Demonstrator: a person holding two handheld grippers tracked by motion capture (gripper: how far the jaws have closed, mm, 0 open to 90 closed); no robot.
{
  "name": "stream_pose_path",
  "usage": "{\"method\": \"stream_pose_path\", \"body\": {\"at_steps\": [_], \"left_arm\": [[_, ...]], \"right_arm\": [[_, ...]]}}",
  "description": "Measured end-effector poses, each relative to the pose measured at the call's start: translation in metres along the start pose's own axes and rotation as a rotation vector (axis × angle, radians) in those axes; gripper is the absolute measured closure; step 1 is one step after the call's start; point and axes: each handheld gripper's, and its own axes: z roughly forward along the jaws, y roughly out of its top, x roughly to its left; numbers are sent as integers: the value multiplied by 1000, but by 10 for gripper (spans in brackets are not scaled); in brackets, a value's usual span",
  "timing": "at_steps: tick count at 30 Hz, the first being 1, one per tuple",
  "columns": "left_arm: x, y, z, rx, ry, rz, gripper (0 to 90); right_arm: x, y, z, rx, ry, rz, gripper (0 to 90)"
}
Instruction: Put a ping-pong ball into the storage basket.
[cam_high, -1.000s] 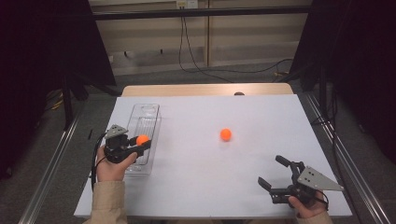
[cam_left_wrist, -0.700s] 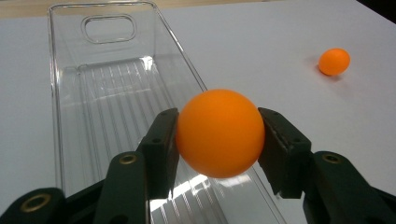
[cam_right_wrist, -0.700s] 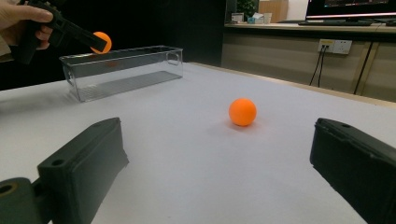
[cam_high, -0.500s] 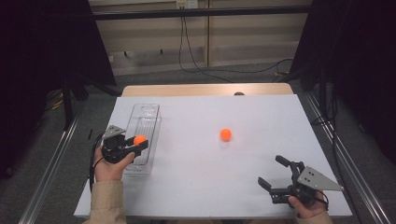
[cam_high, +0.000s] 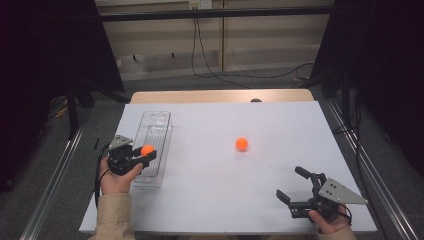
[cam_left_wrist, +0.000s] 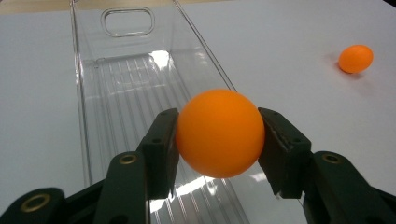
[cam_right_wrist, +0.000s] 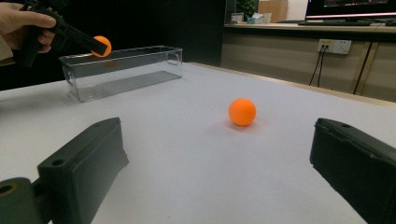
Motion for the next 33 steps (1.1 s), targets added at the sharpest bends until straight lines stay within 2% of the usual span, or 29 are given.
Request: {"method": "stream_pose_path", "body": {"at_steps": [28, 33], "left_arm": [[4, -4, 3, 14, 34, -5, 509], [5, -4, 4, 19, 43, 5, 509]], "right_arm": [[0, 0, 0, -1, 1, 0, 23], [0, 0, 0, -1, 1, 0, 23]]}}
